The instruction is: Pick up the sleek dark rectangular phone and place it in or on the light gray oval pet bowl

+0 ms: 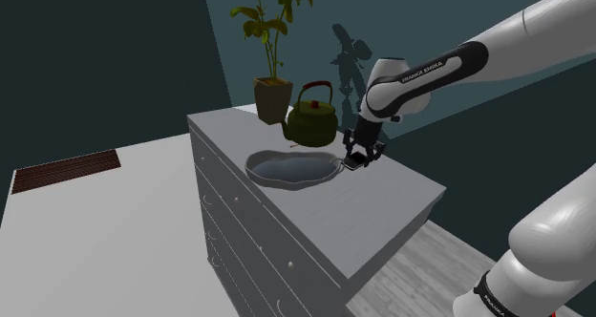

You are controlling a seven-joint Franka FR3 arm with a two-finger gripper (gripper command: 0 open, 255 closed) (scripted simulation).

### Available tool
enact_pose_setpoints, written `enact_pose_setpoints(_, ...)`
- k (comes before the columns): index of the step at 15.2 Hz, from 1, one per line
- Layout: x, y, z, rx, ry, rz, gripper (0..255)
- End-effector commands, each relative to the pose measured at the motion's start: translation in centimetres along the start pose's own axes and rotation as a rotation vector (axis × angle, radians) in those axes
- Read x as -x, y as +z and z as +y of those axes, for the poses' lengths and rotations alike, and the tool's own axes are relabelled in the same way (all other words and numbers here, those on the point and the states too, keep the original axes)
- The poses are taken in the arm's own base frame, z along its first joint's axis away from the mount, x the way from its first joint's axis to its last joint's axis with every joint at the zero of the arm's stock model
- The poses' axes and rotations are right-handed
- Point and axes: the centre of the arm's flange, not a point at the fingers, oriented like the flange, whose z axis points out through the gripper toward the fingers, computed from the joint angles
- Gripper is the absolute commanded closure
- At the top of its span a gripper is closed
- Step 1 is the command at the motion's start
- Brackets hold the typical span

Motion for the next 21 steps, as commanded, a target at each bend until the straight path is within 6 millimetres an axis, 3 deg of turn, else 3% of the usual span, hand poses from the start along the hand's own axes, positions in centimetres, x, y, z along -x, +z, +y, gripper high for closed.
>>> enact_pose_setpoints(1, 0.1, -1.0, -0.1, 0.000, 0.000, 0.000, 255)
enact_pose_setpoints(21, 0.4, -11.6, -0.7, 0.000, 0.000, 0.000, 255)
